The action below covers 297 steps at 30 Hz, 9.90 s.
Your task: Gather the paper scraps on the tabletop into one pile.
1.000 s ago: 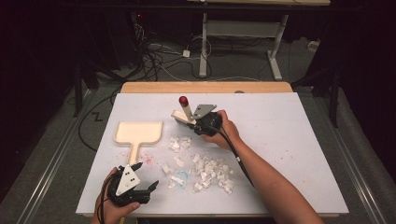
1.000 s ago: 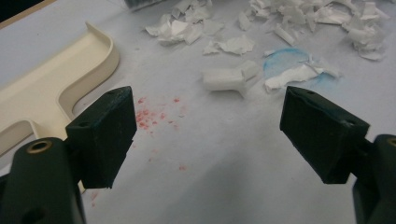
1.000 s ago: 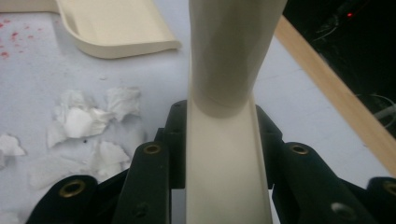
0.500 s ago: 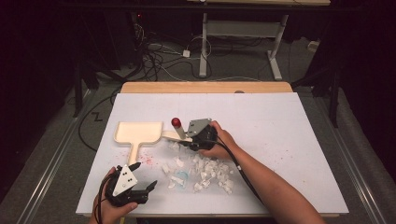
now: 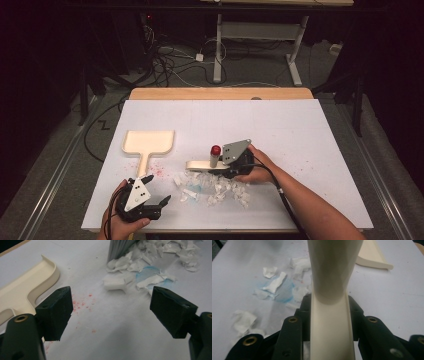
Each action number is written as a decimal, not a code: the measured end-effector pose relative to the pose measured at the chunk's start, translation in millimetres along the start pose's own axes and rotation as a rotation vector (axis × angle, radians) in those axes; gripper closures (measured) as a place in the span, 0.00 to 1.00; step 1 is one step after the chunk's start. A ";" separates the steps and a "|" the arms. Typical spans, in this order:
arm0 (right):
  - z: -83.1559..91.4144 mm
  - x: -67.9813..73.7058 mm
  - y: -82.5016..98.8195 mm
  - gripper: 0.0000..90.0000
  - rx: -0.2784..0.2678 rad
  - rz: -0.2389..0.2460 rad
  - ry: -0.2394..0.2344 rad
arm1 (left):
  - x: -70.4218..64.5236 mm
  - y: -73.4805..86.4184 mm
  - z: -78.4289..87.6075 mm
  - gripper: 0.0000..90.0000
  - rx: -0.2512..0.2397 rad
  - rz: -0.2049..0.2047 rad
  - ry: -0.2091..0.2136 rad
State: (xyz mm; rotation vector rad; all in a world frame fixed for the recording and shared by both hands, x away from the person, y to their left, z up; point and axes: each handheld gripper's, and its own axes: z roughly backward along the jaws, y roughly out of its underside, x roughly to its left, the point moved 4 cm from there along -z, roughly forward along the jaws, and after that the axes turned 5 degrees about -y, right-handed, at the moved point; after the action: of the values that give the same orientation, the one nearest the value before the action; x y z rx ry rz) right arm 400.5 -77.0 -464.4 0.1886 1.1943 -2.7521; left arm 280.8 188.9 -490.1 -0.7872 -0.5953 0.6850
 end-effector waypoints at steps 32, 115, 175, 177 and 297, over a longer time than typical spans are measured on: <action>26.9 73.0 -53.2 0.76 -0.088 -0.303 0.123 | 13.0 -9.3 24.4 0.20 -0.095 -0.043 -0.100; 73.7 48.3 -27.6 0.76 -0.125 -0.525 0.266 | 3.8 -6.2 11.9 0.19 -0.042 -0.043 -0.049; 100.5 78.3 26.6 0.76 -0.047 -0.406 0.264 | -6.7 -8.1 4.3 0.20 -0.011 -0.090 -0.023; 109.9 80.9 30.0 0.76 -0.056 -0.409 0.270 | -6.8 -7.9 3.7 0.19 -0.014 -0.083 -0.022; 77.2 54.8 45.3 0.76 -0.059 -0.429 0.296 | -15.8 -6.5 -5.7 0.19 0.028 -0.130 0.028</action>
State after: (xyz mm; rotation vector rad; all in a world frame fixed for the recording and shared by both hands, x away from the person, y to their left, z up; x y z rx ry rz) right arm 349.8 -168.3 -453.7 0.3869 1.5455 -3.1301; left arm 276.9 171.4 -491.7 -0.7239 -0.6045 0.5611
